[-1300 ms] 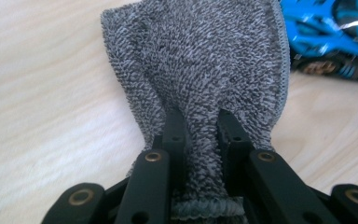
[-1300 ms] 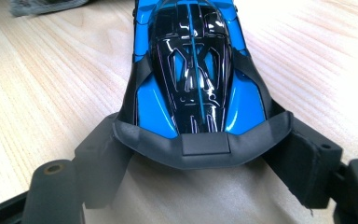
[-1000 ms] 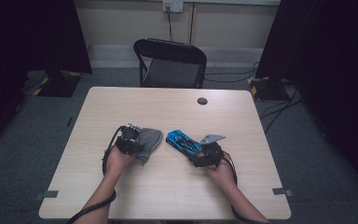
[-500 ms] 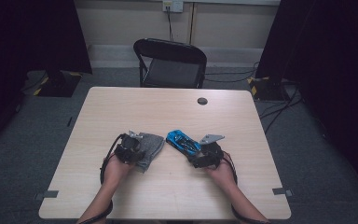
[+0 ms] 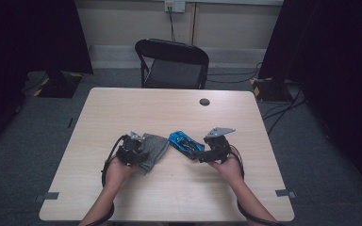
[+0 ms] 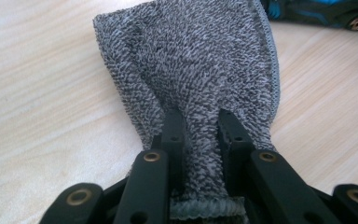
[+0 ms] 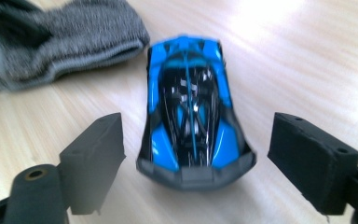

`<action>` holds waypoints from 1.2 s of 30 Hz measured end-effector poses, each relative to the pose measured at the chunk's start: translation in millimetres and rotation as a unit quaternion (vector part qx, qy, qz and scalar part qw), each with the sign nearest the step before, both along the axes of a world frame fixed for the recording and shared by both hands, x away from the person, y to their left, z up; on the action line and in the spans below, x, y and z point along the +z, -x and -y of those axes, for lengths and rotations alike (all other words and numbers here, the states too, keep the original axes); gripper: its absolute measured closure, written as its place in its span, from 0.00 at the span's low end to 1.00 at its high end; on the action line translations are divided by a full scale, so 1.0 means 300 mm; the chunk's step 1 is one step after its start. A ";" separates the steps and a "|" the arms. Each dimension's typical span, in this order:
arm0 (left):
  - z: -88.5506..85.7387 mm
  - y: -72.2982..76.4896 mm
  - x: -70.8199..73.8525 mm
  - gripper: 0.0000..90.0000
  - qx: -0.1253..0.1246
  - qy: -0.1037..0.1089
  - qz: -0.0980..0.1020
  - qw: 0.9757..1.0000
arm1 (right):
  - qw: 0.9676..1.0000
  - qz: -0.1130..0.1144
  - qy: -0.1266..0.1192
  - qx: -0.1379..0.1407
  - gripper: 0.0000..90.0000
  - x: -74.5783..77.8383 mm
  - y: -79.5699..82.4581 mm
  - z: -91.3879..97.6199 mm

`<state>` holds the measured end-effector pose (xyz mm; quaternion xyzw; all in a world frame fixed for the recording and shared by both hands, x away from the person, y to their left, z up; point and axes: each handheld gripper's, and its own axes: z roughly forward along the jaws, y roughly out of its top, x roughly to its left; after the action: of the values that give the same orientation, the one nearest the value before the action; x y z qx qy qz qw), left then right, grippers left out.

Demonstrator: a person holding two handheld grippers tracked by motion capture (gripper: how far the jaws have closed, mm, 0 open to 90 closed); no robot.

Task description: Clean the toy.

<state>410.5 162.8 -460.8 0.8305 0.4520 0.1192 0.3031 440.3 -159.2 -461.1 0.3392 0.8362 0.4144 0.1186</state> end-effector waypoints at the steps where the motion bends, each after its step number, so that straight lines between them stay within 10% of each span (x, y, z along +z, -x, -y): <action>1: 0.002 0.002 0.007 0.84 -0.005 -0.002 0.004 1.000 | 1.000 0.000 -0.001 -0.004 0.23 0.010 -0.008 0.000; 14: 0.010 0.043 0.042 0.84 -0.025 0.006 0.012 1.000 | 0.999 -0.026 0.019 -0.004 0.45 0.009 -0.118 -0.116; 36: 0.054 0.064 0.056 0.84 -0.057 0.006 0.010 0.998 | 0.998 -0.019 0.055 0.026 0.44 -0.046 -0.130 -0.162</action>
<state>391.4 146.5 -443.9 0.8516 0.4019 0.1070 0.3192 479.4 -110.4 -475.1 0.3181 0.8682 0.3646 0.1101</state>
